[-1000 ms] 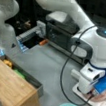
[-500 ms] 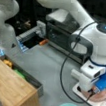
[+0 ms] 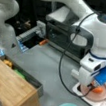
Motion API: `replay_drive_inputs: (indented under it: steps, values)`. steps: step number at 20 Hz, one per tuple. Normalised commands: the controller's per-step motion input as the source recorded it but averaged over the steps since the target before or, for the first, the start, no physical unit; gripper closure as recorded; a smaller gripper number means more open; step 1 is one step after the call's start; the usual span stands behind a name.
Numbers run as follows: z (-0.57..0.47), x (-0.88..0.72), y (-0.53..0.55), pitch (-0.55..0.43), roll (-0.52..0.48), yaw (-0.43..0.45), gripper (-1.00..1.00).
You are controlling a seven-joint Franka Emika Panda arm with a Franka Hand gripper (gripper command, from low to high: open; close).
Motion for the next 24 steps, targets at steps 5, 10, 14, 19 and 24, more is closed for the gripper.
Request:
replay_drive_inputs:
  steps: [5, 10, 14, 19, 24]
  values:
    - [0.06, -0.17, -0.05, 0.049, -0.047, 0.134, -1.0]
    - [0.06, -0.42, -0.05, -0.034, 0.025, 0.125, -1.0]
    - [0.04, -0.66, -0.04, -0.086, 0.04, 0.126, -1.0]
    - [-0.02, -0.76, -0.02, -0.152, 0.06, 0.147, -1.0]
    - [-0.09, -0.73, 0.01, -0.235, 0.075, 0.161, -1.0]
